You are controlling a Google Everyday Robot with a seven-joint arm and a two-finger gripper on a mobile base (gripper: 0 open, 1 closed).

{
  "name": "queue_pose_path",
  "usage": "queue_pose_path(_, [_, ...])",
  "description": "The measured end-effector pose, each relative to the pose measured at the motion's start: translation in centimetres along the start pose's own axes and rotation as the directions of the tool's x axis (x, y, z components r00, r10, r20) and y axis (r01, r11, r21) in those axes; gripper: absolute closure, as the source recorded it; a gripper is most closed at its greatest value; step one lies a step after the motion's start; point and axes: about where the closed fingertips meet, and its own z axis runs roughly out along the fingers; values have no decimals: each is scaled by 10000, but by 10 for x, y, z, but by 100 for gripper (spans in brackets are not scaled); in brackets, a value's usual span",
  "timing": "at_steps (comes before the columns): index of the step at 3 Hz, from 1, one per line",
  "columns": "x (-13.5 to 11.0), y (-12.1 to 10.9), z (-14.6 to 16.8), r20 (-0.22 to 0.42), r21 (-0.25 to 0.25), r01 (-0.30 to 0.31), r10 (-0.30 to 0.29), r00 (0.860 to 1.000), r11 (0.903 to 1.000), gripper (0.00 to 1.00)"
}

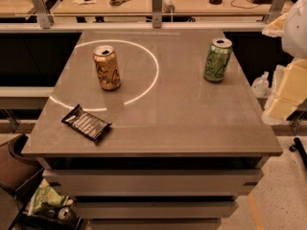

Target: Knock green can over

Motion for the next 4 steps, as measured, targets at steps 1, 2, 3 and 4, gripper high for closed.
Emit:
queue_pose_path(1, [0, 0, 0, 1, 2, 0, 0, 10000, 10000, 0])
queue_pose_path(2, [11, -16, 6, 474, 124, -734, 728, 9962, 9972, 0])
queue_pose_path(3, [32, -36, 14, 1140, 484, -1868, 1804, 9770, 9812, 0])
queue_pose_path(4, [53, -55, 21, 1908, 1039, -2962, 2732, 9428, 9495, 0])
